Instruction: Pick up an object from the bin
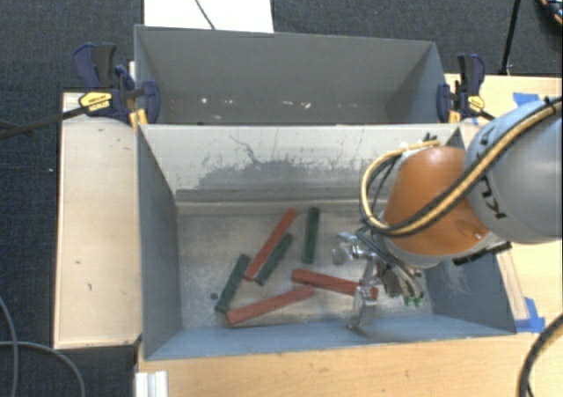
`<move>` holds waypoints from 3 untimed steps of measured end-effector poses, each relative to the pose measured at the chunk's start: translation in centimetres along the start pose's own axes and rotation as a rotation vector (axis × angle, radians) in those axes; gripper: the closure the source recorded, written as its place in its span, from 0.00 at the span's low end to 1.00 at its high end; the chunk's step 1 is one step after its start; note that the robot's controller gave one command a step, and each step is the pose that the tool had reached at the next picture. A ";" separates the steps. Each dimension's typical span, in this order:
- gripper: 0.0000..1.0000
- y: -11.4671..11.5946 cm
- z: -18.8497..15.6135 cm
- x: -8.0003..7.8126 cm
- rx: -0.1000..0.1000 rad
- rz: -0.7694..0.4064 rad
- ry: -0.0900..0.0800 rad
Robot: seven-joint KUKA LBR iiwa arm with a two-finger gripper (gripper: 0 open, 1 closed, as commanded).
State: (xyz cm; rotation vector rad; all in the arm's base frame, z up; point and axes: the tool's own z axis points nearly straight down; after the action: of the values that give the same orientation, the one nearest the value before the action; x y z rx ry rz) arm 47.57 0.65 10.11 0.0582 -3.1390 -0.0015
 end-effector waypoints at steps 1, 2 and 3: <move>0.00 -0.7 2.0 -0.5 0.000 0.079 -0.003; 1.00 0.5 3.1 -0.2 0.000 0.237 0.002; 1.00 0.5 3.1 -0.2 0.000 0.237 0.002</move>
Offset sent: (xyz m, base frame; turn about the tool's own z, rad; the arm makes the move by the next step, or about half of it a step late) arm 0.0017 0.0048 -0.0311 0.2377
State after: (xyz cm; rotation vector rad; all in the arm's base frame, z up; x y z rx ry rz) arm 47.73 1.16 7.03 -0.3126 -3.1219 -0.0009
